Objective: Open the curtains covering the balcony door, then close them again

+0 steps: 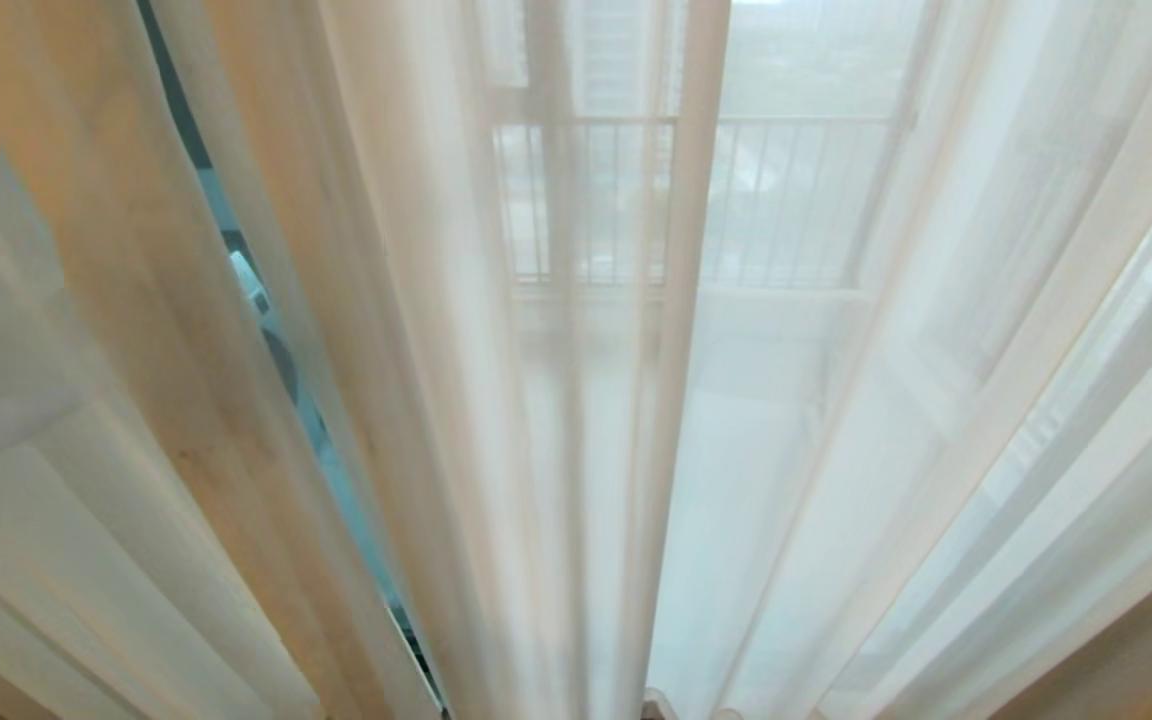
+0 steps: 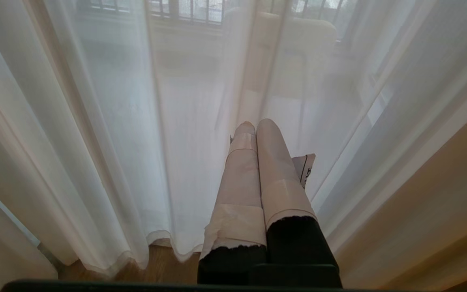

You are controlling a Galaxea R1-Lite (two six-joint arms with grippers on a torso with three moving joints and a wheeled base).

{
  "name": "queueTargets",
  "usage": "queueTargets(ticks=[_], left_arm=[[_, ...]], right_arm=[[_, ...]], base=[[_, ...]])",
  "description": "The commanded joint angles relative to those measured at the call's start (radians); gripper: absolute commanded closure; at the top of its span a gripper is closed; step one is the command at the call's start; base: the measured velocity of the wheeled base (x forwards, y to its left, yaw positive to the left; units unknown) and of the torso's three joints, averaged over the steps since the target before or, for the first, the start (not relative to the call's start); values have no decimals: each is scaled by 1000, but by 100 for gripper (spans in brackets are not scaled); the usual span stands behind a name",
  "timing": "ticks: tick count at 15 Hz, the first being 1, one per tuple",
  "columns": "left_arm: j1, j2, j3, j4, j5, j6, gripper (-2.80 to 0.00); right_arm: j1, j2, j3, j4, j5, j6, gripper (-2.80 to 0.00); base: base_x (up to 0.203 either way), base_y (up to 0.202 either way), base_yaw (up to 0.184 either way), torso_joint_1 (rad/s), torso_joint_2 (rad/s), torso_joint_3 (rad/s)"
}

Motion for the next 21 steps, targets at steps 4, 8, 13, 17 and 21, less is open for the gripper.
queueTargets(ticks=[4,8,13,17,21], left_arm=[[192,-150,80,61,-125,6,-280],[271,-239,185,67,-186,85,0],[292,-327,277,67,-222,90,0],[294,-352,323,54,-221,85,0],[294,-360,395,-61,-221,84,0]], right_arm=[[0,1,0,0,1,-1,0],[0,1,0,0,1,-1,0],[0,1,0,0,1,-1,0],[0,1,0,0,1,-1,0],[0,1,0,0,1,-1,0]], base=[[0,0,0,0,0,0],[0,0,0,0,0,0],[0,0,0,0,0,0],[0,0,0,0,0,0],[0,0,0,0,0,0]])
